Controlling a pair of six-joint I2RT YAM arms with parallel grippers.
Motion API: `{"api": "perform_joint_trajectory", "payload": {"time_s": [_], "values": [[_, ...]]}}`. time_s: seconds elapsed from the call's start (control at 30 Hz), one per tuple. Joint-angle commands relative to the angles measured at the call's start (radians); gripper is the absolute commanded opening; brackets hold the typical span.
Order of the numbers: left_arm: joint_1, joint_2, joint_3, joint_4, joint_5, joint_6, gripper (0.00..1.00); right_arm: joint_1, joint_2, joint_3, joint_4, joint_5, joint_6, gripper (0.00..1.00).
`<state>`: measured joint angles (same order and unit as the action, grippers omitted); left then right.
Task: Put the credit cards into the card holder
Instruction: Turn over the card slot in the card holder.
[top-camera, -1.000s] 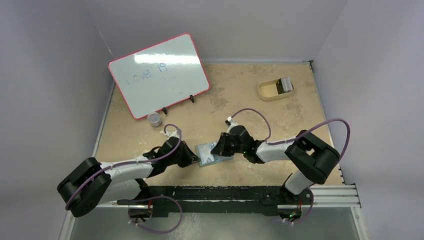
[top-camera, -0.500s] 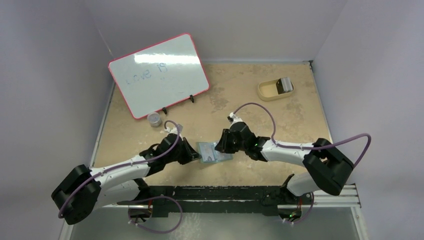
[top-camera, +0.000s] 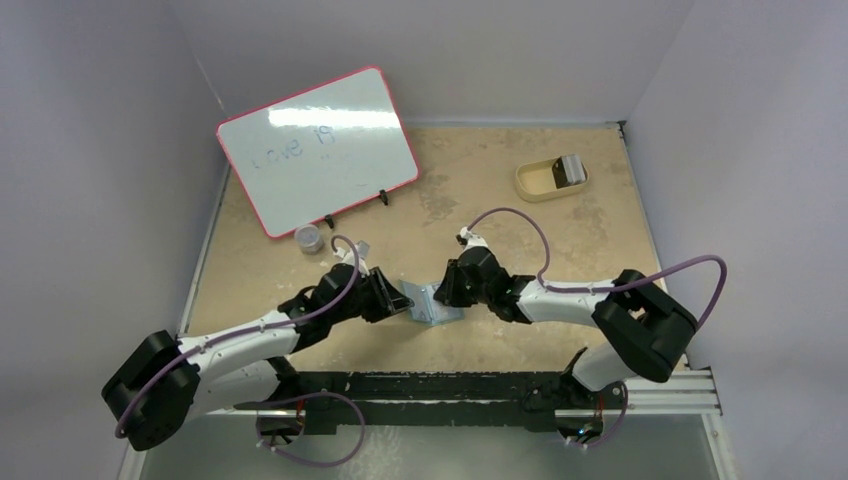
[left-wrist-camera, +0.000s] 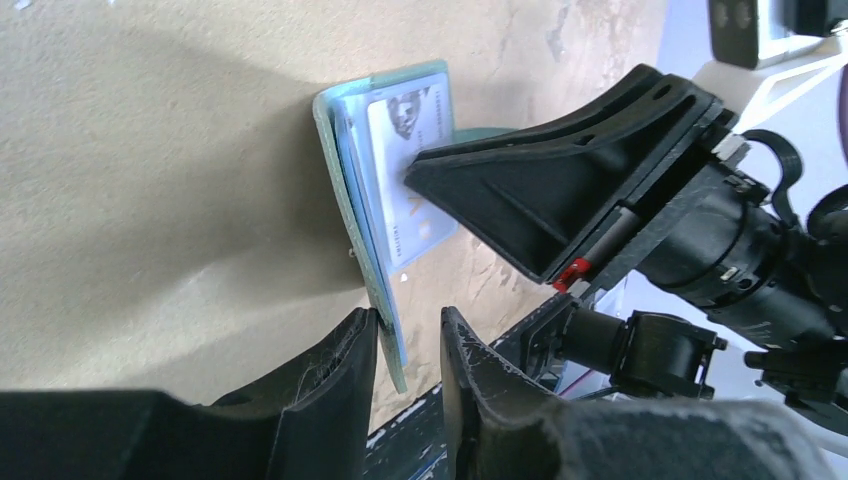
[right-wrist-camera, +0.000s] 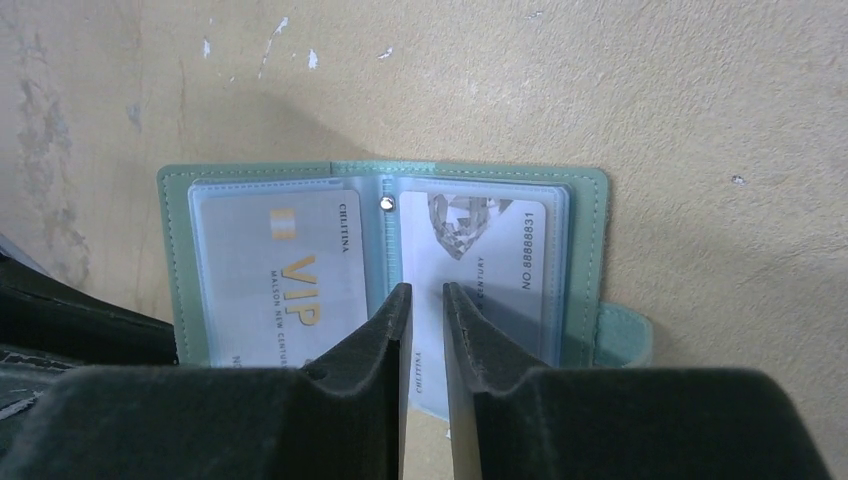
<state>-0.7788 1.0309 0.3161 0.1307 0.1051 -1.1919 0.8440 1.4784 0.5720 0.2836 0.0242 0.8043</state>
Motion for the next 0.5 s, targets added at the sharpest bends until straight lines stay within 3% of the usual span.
{"api": "perform_joint_trajectory", "payload": {"time_s": [0.0, 0.3, 0.47], "values": [[0.004, 0.019, -0.014, 0.154, 0.027, -0.007, 0.29, 0.001, 0.004, -0.035, 0.054, 0.001, 0.011, 0.20], [0.004, 0.063, -0.017, 0.191, 0.014, 0.008, 0.22, 0.000, 0.011, -0.052, 0.074, -0.012, 0.016, 0.20], [0.004, 0.073, -0.014, 0.196, 0.011, 0.015, 0.09, 0.000, 0.016, -0.052, 0.080, -0.016, 0.017, 0.20]]}}
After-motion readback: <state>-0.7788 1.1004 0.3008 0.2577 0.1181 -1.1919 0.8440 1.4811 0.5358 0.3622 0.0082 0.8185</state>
